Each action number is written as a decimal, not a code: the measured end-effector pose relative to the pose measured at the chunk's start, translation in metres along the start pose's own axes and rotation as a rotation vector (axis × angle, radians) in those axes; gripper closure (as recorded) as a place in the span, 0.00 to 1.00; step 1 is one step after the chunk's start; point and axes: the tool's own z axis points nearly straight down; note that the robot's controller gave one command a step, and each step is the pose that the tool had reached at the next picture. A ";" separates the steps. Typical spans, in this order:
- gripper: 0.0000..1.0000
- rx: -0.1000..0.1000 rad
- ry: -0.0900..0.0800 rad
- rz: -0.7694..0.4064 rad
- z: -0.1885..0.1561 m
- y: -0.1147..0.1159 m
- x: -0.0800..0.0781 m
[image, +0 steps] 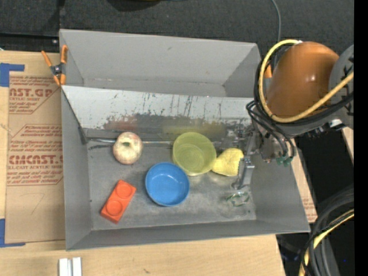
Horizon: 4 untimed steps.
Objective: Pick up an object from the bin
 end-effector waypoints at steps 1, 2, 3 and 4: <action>0.00 0.001 -0.008 -0.001 -0.005 0.000 -0.002; 0.00 0.002 -0.008 -0.015 0.138 -0.064 -0.050; 0.00 0.001 -0.012 -0.054 0.159 -0.059 -0.062; 0.00 0.003 -0.011 -0.079 0.159 -0.088 -0.060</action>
Offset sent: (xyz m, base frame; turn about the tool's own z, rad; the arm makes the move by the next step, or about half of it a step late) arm 0.0529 -0.0723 -0.1594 -0.0158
